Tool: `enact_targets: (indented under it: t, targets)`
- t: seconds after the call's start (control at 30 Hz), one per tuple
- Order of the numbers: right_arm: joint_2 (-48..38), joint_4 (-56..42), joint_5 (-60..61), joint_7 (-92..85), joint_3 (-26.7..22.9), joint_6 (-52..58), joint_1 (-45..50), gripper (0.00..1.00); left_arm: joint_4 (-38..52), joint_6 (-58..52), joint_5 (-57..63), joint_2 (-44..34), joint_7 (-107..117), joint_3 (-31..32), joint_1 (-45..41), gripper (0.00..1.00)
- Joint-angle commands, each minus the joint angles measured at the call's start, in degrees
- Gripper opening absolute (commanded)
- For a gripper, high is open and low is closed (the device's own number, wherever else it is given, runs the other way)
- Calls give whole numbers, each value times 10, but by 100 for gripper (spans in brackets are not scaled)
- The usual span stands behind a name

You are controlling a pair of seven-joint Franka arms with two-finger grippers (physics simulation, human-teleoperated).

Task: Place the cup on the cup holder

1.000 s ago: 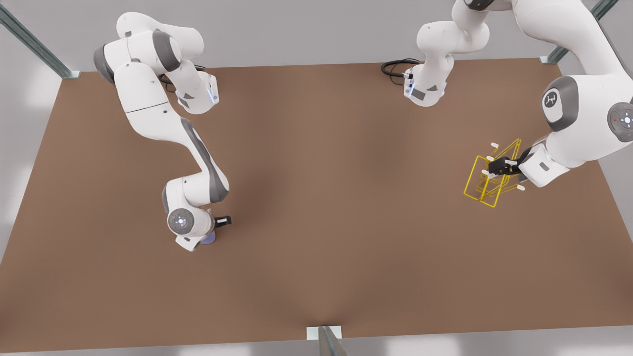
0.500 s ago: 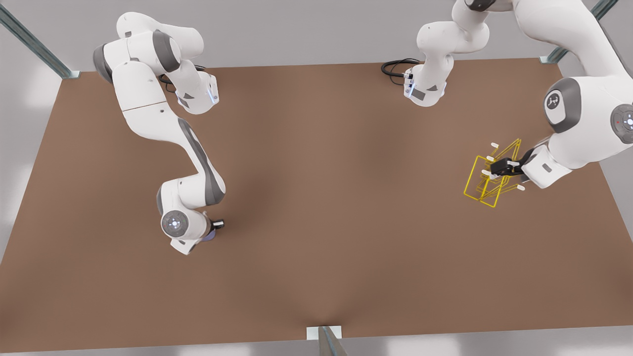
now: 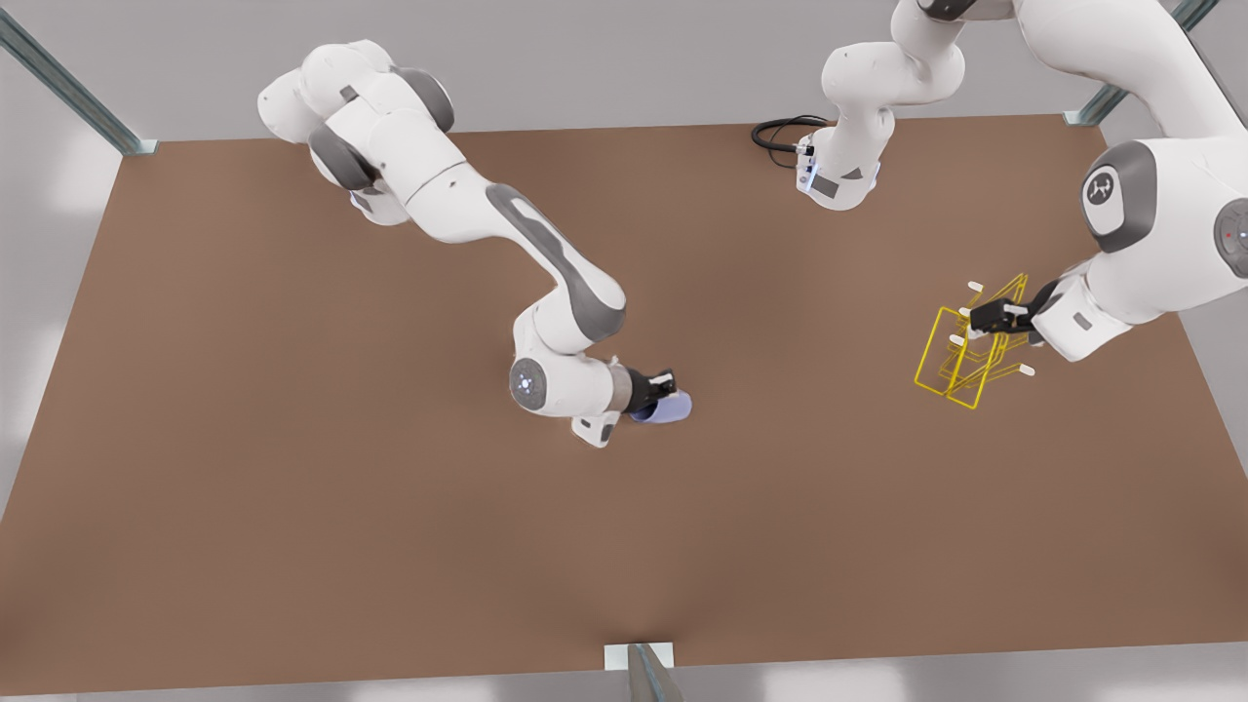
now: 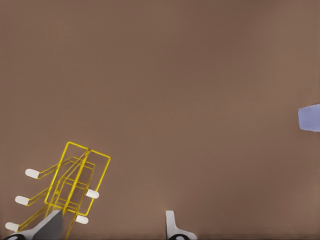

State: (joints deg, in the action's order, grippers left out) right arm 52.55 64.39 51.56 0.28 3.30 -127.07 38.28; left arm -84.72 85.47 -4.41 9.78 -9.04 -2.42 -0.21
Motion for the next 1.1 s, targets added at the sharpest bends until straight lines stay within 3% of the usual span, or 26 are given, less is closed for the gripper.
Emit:
enact_targets:
  t: [0.0,0.1,0.23,0.37,0.4,0.43,0.47,0.97,1.0,1.07]
  targets:
    - [68,-77,211,-91,0,-79,29,21,1,-27,1,0,3,0,-2,100]
    - [123,-112,313,-188,0,-79,45,21,31,-5,15,24,3,1,-10,100]
    - [156,-111,336,-253,1,-78,58,21,31,-16,18,23,17,3,-12,100]
    - [163,-113,336,-253,0,-78,59,21,41,-49,17,23,255,3,-89,100]
    - [163,-113,336,-252,1,-78,60,45,42,-39,19,28,385,4,-123,100]
    - [163,-113,337,-252,1,-78,60,94,41,-22,27,31,419,4,-146,100]
    - [163,-112,345,-253,0,-79,61,100,31,-1,27,27,422,3,-146,100]
    - [135,-53,340,-248,-3,-37,22,100,3,27,39,37,532,1,-182,100]
    - [128,-45,336,-251,-3,-36,13,100,-12,48,38,38,585,1,-182,100]
    - [116,-23,334,-252,-3,-12,-7,100,-93,227,37,45,864,3,-208,100]
